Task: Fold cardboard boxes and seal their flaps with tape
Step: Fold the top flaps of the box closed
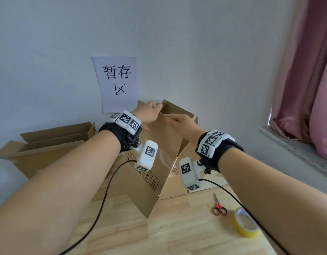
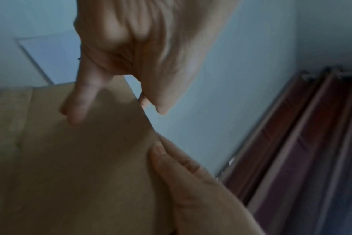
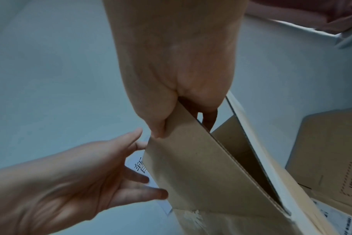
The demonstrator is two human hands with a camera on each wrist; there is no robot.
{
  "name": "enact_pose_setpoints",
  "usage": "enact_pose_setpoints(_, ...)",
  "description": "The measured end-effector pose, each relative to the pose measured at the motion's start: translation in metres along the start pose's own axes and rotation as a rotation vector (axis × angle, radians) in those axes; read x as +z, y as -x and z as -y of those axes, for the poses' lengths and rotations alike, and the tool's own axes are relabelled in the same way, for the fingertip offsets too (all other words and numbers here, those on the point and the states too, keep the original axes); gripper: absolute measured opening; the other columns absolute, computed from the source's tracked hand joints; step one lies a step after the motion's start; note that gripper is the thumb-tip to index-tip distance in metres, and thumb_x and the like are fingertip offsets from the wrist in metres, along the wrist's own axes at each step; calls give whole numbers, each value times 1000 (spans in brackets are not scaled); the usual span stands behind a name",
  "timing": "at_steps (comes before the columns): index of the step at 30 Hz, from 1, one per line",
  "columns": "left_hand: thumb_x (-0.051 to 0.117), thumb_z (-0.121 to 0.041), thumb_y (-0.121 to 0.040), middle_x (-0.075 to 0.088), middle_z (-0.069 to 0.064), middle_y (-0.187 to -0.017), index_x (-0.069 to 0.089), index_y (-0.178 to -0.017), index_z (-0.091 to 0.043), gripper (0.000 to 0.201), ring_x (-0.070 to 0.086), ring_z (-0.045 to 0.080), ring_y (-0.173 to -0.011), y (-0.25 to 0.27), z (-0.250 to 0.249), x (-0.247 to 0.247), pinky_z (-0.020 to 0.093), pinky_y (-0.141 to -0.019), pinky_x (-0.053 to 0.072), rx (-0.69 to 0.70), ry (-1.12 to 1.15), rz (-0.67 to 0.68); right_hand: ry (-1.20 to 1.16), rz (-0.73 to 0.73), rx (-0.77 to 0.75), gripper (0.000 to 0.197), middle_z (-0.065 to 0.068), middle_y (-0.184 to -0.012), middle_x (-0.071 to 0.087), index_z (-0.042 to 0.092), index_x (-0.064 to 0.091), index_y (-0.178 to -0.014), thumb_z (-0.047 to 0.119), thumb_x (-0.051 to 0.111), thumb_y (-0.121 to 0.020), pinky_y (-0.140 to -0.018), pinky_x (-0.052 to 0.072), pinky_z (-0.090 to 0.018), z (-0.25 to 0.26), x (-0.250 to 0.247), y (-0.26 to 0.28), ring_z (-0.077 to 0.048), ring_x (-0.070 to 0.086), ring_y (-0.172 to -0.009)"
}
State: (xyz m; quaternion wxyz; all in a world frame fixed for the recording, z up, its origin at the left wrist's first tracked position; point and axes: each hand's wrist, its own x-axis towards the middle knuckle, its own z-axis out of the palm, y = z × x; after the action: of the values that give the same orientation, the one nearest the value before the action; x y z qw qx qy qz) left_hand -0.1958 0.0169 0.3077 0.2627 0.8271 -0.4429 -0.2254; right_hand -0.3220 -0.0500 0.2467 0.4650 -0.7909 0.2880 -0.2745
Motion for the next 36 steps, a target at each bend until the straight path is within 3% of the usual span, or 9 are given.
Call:
enact_pose_setpoints(2, 32, -61, -93, 31, 9, -147, 28, -141, -22, 62, 67, 29, -92, -2, 2, -2, 43, -85, 56, -78, 24, 28, 66, 51, -12, 33, 8, -112, 66, 30, 58, -128, 30, 43, -99, -79, 46, -20, 4, 4, -1, -6, 59, -90)
enact_pose_setpoints(5, 51, -38, -92, 45, 18, -135, 31, -138, -14, 56, 72, 35, -76, -6, 11, -3, 44, -81, 57, -190, 132, 86, 160, 120, -16, 33, 10, -77, 57, 21, 60, -124, 22, 39, -99, -59, 36, -17, 10, 11, 1, -2, 45, -61)
enact_pose_setpoints(9, 42, -9, -92, 66, 22, -97, 53, -91, -2, 13, 70, 33, -81, -9, 26, 6, 42, -82, 57, -225, 157, 76, 309, 264, -29, 29, 5, -76, 55, 13, 64, -103, 28, 39, -100, -66, 38, -23, 19, 21, 5, -8, 47, -67)
enact_pose_setpoints(13, 38, -1, -99, 57, 13, -75, 47, -73, -4, 27, 61, 23, -63, 3, 31, -7, 30, -56, 55, -204, 250, 0, 144, 117, -27, 36, 5, -98, 70, 18, 68, -108, 35, 38, -100, -80, 40, -22, 30, 13, -1, -10, 59, -91)
enact_pose_setpoints(17, 35, 5, -99, 48, 14, -83, 53, -104, 5, 19, 60, 40, -89, 17, 53, -39, 47, -89, 51, -229, 512, -191, 176, -24, 36, 43, 2, -127, 60, 19, 63, -122, 3, 34, -95, -90, 36, -19, 24, -13, -3, -15, 51, -119)
enact_pose_setpoints(20, 27, 4, -99, 51, 22, -125, 56, -113, -1, 32, 55, 38, -113, 22, 71, -58, 41, -85, 52, -208, 606, -315, 309, 35, 59, 58, -4, -139, 47, 16, 60, -125, -12, 27, -87, -101, 35, -27, 19, -17, 0, -24, 41, -131)
enact_pose_setpoints(24, 26, 4, -97, 54, 19, -122, 59, -94, -7, 35, 59, 30, -94, 27, 77, -56, 24, -51, 52, -114, 529, -350, 546, 113, 23, 34, -8, -128, 49, 14, 56, -125, 23, 58, -92, -81, 48, -28, 9, -3, -4, -26, 58, -107)
enact_pose_setpoints(29, 27, 8, -94, 61, 14, -114, 66, -107, -6, 43, 63, 21, -87, 28, 78, -68, 29, -62, 54, -20, 539, -475, 461, -91, -29, 33, -11, -114, 59, 7, 61, -112, 32, 59, -91, -83, 46, -33, 23, -7, -3, -28, 57, -104)
enact_pose_setpoints(36, 33, 2, -99, 58, 16, -92, 62, -110, -4, 32, 62, 25, -70, 32, 73, -82, 28, -59, 59, -103, 885, -477, 440, -338, -266, 14, 2, -75, 38, 1, 61, -96, 13, 55, -91, -71, 39, -29, 58, -24, -3, -23, 47, -88)
